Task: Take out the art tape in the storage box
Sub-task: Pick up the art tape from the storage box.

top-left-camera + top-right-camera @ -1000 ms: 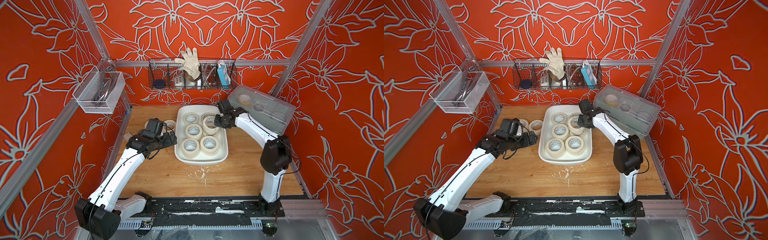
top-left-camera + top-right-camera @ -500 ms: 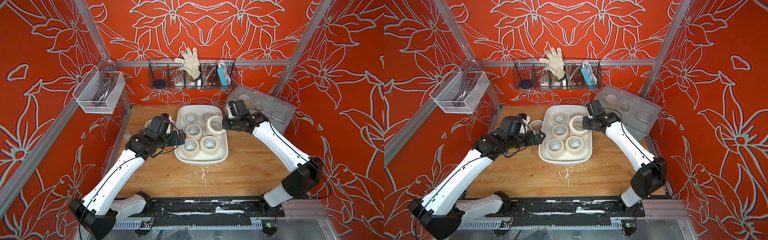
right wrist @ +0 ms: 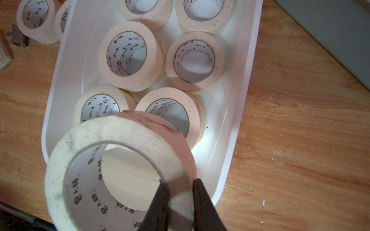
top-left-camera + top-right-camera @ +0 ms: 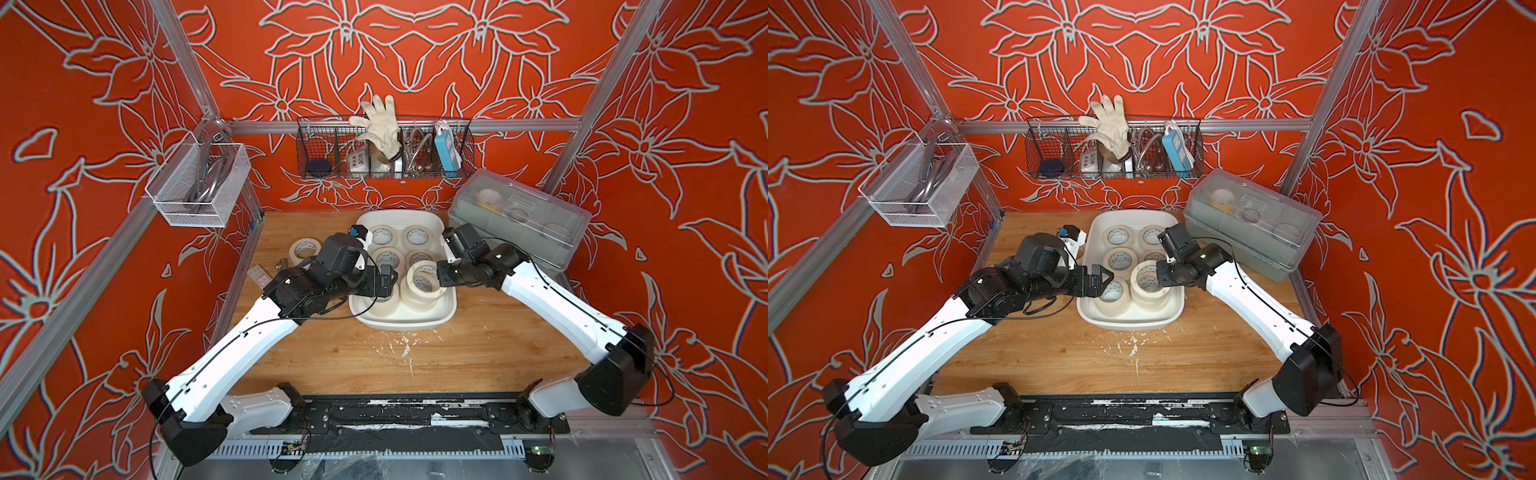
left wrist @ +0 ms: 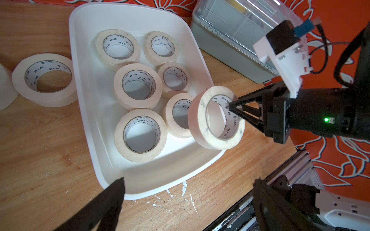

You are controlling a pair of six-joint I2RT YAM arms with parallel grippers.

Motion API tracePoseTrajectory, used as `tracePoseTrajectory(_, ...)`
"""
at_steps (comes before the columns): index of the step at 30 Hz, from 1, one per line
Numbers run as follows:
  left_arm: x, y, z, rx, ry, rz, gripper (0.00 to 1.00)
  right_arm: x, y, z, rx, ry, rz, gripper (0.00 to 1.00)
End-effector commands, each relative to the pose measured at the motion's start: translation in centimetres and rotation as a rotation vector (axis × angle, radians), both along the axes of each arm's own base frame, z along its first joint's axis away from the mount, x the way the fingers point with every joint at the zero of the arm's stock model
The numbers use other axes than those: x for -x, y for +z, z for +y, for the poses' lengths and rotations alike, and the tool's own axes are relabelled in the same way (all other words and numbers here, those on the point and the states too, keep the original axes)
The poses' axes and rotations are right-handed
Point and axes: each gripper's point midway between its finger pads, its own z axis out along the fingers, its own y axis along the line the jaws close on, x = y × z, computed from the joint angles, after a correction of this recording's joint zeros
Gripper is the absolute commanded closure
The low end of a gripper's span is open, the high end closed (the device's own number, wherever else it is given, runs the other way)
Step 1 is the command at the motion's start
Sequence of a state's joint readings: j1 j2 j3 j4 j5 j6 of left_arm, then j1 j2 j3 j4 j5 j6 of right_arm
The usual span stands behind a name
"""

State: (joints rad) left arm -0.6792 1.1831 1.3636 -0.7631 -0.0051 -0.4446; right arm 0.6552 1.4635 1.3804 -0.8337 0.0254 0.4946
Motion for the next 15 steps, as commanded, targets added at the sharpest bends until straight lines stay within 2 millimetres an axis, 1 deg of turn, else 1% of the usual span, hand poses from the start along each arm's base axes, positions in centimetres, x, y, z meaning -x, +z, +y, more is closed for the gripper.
tracePoseTrajectory(1,-0.4,0.3,-1.5,-0.005,-0.040,-0.029,0.04,0.5,0.3,0.1,0.003,-0.010,-0.019,1.00)
tracePoseTrajectory(6,-1.2,-2.9,-3.3,-0.050,-0.063,0.036,0.08,1.4,0.2,1.2,0.013,0.019,-0.024,1.00)
tracePoseTrajectory(9,-1.6,-4.4,-4.0,-0.066,-0.062,0.062,0.10,1.8,0.2,1.8,0.020,0.038,-0.028,1.00)
tracePoseTrajectory(12,-2.1,-5.8,-4.4,-0.092,-0.059,0.094,0.12,2.2,0.2,2.3,0.025,0.055,-0.029,1.00)
tracePoseTrajectory(15,-2.5,-7.3,-4.5,-0.136,-0.047,0.128,0.14,2.5,0.2,2.5,0.031,0.065,-0.030,1.00)
